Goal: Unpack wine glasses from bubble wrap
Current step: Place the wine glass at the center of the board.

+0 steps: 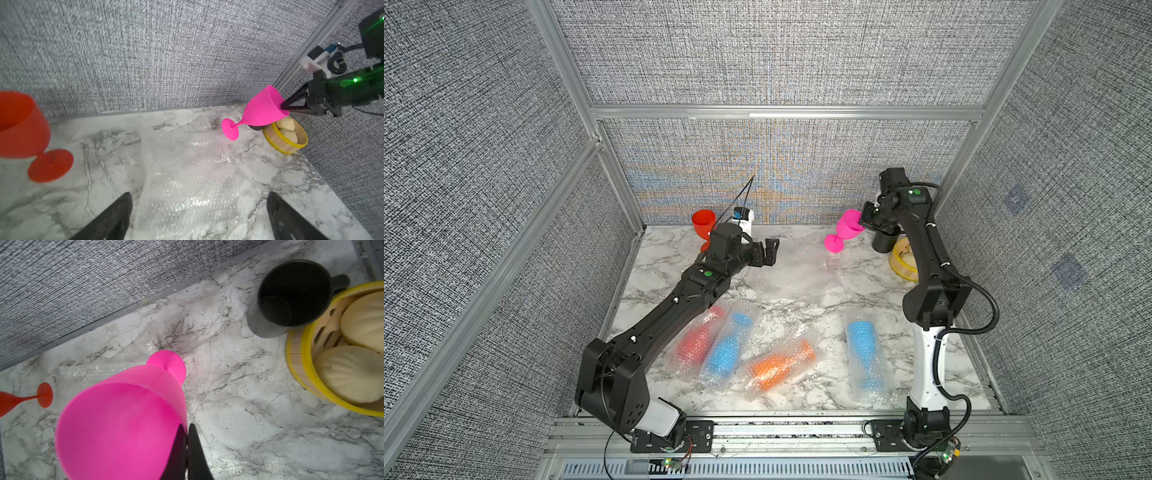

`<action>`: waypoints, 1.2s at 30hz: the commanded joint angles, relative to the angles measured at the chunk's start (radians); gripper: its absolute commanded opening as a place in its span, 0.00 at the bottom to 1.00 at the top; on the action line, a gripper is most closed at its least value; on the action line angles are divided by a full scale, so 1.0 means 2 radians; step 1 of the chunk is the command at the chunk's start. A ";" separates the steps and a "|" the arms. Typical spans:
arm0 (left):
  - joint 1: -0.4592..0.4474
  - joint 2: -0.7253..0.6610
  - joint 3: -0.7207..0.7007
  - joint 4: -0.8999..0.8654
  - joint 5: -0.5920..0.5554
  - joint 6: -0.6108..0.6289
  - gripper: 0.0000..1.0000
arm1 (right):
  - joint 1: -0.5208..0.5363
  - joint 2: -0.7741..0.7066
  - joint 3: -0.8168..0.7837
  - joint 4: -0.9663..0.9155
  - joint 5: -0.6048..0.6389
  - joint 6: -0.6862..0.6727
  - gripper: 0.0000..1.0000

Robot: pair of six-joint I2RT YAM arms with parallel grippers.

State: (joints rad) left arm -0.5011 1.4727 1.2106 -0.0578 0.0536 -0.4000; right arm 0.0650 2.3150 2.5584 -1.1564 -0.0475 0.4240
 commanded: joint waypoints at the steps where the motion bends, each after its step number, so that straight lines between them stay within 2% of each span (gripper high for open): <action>1: 0.033 0.004 -0.015 -0.024 0.030 -0.100 1.00 | -0.012 0.010 0.006 0.002 0.034 0.016 0.00; 5: 0.039 0.027 -0.007 0.014 0.117 -0.084 1.00 | -0.022 0.038 0.037 -0.004 0.042 0.026 0.00; 7: 0.039 0.033 -0.008 0.023 0.133 -0.089 1.00 | -0.024 0.051 0.053 -0.012 0.048 0.029 0.00; 21: 0.039 0.044 0.007 0.017 0.139 -0.095 1.00 | -0.028 0.073 0.080 -0.038 0.066 0.022 0.00; 36: 0.041 0.051 0.016 0.001 0.135 -0.098 1.00 | -0.030 0.085 0.082 -0.038 0.048 0.024 0.00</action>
State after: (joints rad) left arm -0.4210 1.5726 1.2369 -0.0475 0.3161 -0.5991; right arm 0.0048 2.4817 2.7155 -1.2285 0.0669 0.4732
